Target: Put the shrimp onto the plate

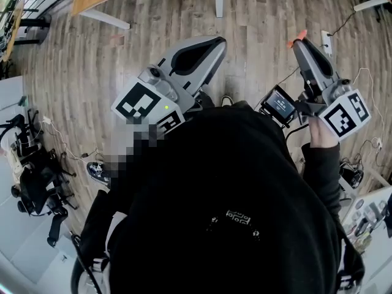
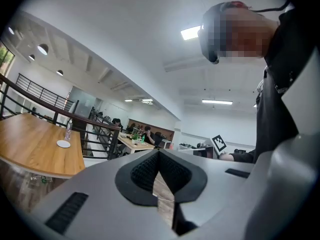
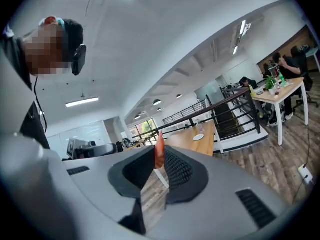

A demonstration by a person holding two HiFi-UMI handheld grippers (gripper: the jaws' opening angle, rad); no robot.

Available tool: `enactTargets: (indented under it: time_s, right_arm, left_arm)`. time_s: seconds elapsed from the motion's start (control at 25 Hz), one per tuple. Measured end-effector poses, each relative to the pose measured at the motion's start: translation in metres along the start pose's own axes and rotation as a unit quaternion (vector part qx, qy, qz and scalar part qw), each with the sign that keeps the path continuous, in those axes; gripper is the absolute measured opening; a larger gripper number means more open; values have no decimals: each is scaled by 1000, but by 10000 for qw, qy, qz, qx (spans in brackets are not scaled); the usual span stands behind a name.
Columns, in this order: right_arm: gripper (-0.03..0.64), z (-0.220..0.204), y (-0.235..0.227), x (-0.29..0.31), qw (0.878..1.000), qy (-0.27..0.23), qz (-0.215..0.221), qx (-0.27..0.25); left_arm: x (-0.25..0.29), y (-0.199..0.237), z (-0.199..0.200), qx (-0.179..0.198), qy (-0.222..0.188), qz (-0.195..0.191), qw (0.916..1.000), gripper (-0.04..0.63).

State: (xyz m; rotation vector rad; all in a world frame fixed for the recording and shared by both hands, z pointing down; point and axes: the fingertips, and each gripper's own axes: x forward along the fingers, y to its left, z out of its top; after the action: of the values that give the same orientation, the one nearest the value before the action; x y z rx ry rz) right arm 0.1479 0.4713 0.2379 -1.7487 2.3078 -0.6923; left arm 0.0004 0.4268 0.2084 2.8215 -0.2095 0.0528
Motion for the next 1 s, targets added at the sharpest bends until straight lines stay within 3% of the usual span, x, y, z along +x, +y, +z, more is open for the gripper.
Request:
enactTargets:
  time_s: [0.12,0.36,0.64,1.0]
  right_arm:
    - [67,9,-3,8,9996,-109,27,249]
    - [67,24,7,44,9998,-171,-52,-76]
    - [67,29,21,71,9998,-125,21,-131]
    - [67,40,41,140,9996,105,-66,-256]
  left_arm:
    - [7,16,4,8,38,-49,10000,3]
    - [12,59,-2,15,323,-215,9992,3]
    - [-2,89,14,18,158,-266,9995,3]
    - [-33,164,18,-266,110,-190,9994,3]
